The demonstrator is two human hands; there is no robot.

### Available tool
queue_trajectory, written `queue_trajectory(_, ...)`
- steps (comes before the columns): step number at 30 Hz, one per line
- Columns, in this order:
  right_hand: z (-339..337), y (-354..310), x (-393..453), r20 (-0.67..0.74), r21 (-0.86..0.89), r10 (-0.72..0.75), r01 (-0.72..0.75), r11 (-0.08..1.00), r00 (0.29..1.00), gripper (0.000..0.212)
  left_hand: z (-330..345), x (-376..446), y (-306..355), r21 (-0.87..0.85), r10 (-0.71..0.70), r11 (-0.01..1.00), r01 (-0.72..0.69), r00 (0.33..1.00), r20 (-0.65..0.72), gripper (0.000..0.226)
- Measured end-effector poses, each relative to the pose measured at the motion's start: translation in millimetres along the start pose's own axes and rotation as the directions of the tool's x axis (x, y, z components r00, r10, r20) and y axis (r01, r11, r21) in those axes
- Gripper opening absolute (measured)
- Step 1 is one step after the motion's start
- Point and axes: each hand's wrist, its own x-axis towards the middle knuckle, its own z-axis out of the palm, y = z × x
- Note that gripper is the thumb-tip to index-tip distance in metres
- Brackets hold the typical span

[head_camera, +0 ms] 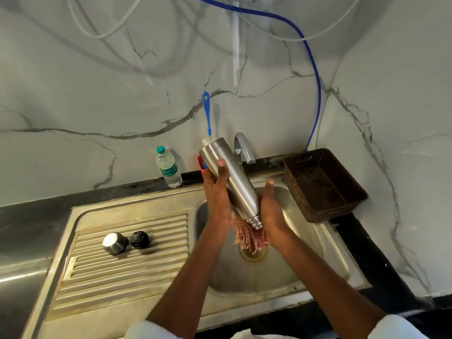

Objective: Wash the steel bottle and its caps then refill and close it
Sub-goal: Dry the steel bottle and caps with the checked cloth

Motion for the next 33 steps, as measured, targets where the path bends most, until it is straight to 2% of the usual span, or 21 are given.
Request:
queue_trajectory(2,-4,-6,-11,-0.176,-0.327,-0.237,0.17,0.93,0.956,0.099,4,4,8,-0.047,-0.125,0.991,0.123,0.992,-0.037,0.1)
queue_trajectory(3,-5,-8,-13,-0.21,-0.449,-0.334,0.213,0.868,0.919,0.091,6,6,12,-0.142,-0.203,0.971,0.191,0.976,-0.076,0.101)
queue_trajectory(4,-4,-10,-14,-0.184,-0.487,-0.377,0.249,0.837,0.908,0.088,8,6,16,-0.213,-0.248,0.952,0.219,0.961,-0.123,0.094)
queue_trajectory(6,3,-16,-8,-0.059,-0.339,-0.259,0.225,0.913,0.964,0.089,7,5,14,-0.267,-0.212,0.952,0.15,0.951,-0.223,0.066)
queue_trajectory(8,5,-22,2,0.125,-0.152,-0.023,0.042,0.987,0.992,0.085,4,0,9,-0.27,-0.142,0.961,0.064,0.949,-0.282,0.053)
queue_trajectory(10,-4,-27,5,0.27,-0.07,0.133,-0.118,0.991,0.954,0.08,-4,-2,-1,-0.287,-0.11,0.957,0.028,0.956,-0.273,0.069)
queue_trajectory(12,-8,-26,3,0.312,-0.103,0.143,-0.116,0.988,0.939,0.079,-11,-3,-6,-0.292,-0.127,0.955,0.062,0.97,-0.208,0.083)
queue_trajectory(14,-4,-22,-3,0.136,-0.287,-0.023,0.062,0.956,0.99,0.085,-16,-5,-6,-0.254,-0.179,0.958,0.131,0.968,-0.179,0.09)
queue_trajectory(15,-2,-21,-12,0.032,-0.431,-0.16,0.158,0.888,0.987,0.087,-17,-9,-4,-0.228,-0.189,0.963,0.145,0.965,-0.183,0.092)
queue_trajectory(17,-1,-17,-29,-0.084,-0.671,-0.417,0.258,0.696,0.905,0.089,-16,-15,0,-0.248,-0.241,0.951,0.185,0.945,-0.22,0.091)
queue_trajectory(19,0,-16,-39,-0.079,-0.758,-0.516,0.284,0.587,0.853,0.088,-15,-18,5,-0.365,-0.359,0.894,0.258,0.902,-0.241,0.079)
queue_trajectory(20,3,-15,-35,-0.065,-0.753,-0.494,0.282,0.595,0.867,0.088,-16,-19,8,-0.407,-0.404,0.867,0.288,0.884,-0.235,0.069)
queue_trajectory(21,6,-15,-32,-0.038,-0.692,-0.382,0.252,0.676,0.923,0.09,-18,-20,11,-0.425,-0.427,0.851,0.309,0.879,-0.214,0.058)
queue_trajectory(22,8,-16,-25,0.022,-0.559,-0.217,0.192,0.807,0.976,0.096,-21,-21,13,-0.43,-0.43,0.844,0.321,0.884,-0.183,0.05)
queue_trajectory(23,8,-18,-19,0.116,-0.384,-0.011,0.055,0.922,0.993,0.099,-27,-22,15,-0.427,-0.423,0.843,0.329,0.895,-0.146,0.045)
queue_trajectory(24,4,-18,-17,0.238,-0.224,0.146,-0.092,0.97,0.96,0.095,-33,-23,15,-0.435,-0.413,0.837,0.331,0.905,-0.105,0.047)
queue_trajectory(25,-1,-19,-20,0.345,-0.094,0.214,-0.193,0.977,0.914,0.088,-41,-23,16,-0.46,-0.405,0.824,0.33,0.911,-0.073,0.053)
queue_trajectory(27,-10,-11,-16,0.397,0.098,0.214,-0.273,0.957,0.893,0.082,-53,-22,14,-0.563,-0.385,0.77,0.299,0.922,-0.037,0.062)
queue_trajectory(29,-10,-3,-16,0.301,0.239,0.147,-0.224,0.945,0.942,0.08,-62,-21,10,-0.672,-0.388,0.698,0.247,0.919,-0.065,0.059)
queue_trajectory(31,4,4,-27,0.189,0.245,-0.033,-0.014,0.969,0.981,0.079,-68,-22,2,-0.716,-0.412,0.669,0.202,0.902,-0.131,0.059)
queue_trajectory(33,25,12,-38,0.102,0.127,-0.228,0.215,0.968,0.968,0.064,-66,-27,-7,-0.689,-0.393,0.706,0.165,0.901,-0.186,0.07)
